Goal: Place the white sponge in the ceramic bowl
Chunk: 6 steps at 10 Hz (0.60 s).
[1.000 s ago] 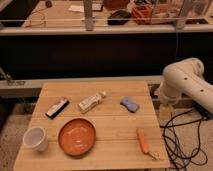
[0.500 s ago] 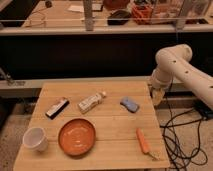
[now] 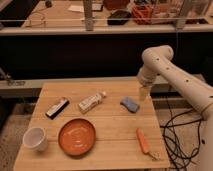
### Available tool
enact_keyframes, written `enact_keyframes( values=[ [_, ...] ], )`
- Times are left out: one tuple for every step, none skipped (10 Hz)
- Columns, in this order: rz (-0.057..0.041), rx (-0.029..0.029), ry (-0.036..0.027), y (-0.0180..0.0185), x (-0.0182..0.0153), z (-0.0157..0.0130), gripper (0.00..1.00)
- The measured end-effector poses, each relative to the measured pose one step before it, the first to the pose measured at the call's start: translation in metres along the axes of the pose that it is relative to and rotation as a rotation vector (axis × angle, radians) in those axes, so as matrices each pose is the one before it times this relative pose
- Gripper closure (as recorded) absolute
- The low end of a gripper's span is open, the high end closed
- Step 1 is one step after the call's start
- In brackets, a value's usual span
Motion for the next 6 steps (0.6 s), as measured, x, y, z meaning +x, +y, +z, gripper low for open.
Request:
enact_keyframes(
  values=[
    [0.00980,-0.00288,-0.02856,-0.00044,-0.00707,0.00672,0.20],
    [0.01576,-0.00412,-0.03881,0.00072,-0.00290,0.01338,0.20],
    [0.00712,-0.00118,-0.03631,0.00260,0.00209,0.01627,0.20],
    [0.00816,-0.00034,-0.03414,0.00469,0.00305,0.01822,0.20],
    [-0.00693,-0.00497,-0.01374,0.00707,-0.00123,0.01984,0.20],
    [-0.01254,-0.00951,-0.00887,0.00507,-0.00525,0.01846,0.20]
  ],
)
